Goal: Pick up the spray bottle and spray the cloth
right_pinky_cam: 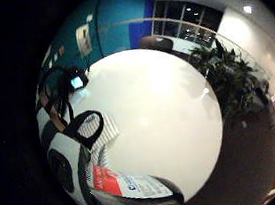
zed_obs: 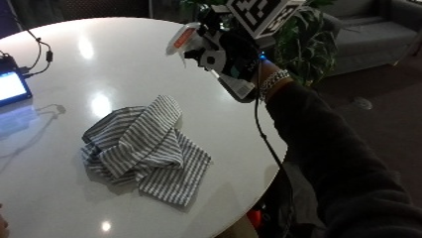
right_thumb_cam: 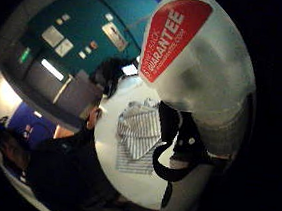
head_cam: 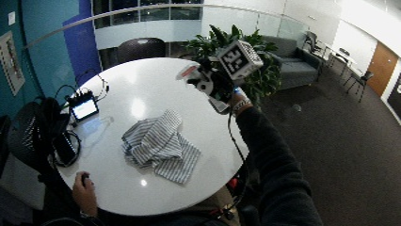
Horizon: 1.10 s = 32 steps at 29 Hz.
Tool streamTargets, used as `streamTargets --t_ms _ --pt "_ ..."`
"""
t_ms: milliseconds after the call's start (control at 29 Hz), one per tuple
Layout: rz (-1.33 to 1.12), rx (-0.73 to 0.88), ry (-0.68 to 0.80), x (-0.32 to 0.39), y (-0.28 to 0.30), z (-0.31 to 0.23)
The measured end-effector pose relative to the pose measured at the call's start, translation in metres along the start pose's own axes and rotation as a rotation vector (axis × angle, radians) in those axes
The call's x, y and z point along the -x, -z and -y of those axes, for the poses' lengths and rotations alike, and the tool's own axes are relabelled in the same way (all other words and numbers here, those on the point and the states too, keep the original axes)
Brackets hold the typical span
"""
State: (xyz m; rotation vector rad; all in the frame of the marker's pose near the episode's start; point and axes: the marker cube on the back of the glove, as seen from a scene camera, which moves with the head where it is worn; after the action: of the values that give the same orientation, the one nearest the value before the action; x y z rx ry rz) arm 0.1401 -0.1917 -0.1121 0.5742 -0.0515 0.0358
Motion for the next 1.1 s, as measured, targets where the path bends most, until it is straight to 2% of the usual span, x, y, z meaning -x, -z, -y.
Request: streamTargets --t_ms 172,310,517,827,1103 --pt "-0.083 0.267 0.136 0.053 -0.01 0.004" --pt "-0.293 0.514 0.234 0.084 -0.035 -0.017" --pt "-0.469 0.7 0.321 0.1 -0.066 -0.041" --pt "-0.571 0.828 0.4 0.108 -0.098 -0.071" --pt "-0.467 0.717 0.36 0.113 -0.082 -0.054"
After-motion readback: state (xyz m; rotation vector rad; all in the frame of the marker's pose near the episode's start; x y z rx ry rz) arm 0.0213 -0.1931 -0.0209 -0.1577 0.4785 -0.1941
